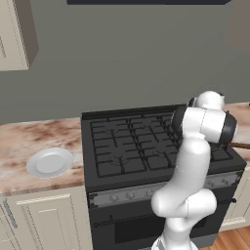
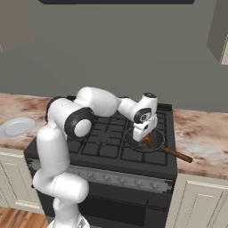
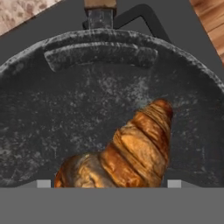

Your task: Pick the croissant and place it on the pan. Then turn on the stove to warm the croissant.

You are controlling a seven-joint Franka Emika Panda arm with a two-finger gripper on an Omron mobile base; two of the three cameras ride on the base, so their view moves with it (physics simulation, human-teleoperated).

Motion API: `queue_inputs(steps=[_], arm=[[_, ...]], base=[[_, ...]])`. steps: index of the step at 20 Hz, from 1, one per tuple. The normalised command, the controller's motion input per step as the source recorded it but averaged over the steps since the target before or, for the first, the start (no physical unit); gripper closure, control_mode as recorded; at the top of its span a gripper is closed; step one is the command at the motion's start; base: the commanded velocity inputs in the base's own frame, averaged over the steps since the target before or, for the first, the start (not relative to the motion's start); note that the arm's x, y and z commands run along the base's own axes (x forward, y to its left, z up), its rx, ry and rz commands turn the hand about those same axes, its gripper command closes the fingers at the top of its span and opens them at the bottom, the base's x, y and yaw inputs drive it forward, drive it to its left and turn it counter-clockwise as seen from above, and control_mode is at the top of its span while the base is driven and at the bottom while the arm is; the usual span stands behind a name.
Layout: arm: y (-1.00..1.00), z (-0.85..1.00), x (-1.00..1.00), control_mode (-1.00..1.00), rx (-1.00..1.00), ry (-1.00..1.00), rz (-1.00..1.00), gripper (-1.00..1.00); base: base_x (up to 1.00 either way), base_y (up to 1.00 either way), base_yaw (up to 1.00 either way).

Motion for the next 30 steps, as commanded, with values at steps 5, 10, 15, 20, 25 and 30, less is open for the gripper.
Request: queue_inputs(steps=[5, 10, 15, 20, 25, 30], arm=[[-0.08, -0.29, 0.21, -1.00, 0.00, 0.00, 0.00, 1.00], [-0.12, -0.11, 0.11, -1.00, 0.00, -0.02, 0.00, -1.00], [-0.19, 0.08, -0.11, -1.00, 0.00, -0.14, 0.00, -1.00], [-0.02, 0.38, -0.43, -1.00, 0.00, -0.17, 0.00, -1.00], [0.06, 0.58, -0.40, -1.00, 0.00, -0.16, 0.00, -1.00], [0.06, 0.77, -0.66, -1.00, -0.02, -0.16, 0.00, -1.00]], base=[[0.00, 0.00, 0.00], [0.00, 0.00, 0.00], [0.00, 0.00, 0.00], [0.00, 0.00, 0.00], [0.00, 0.00, 0.00], [0.00, 0.00, 0.00]])
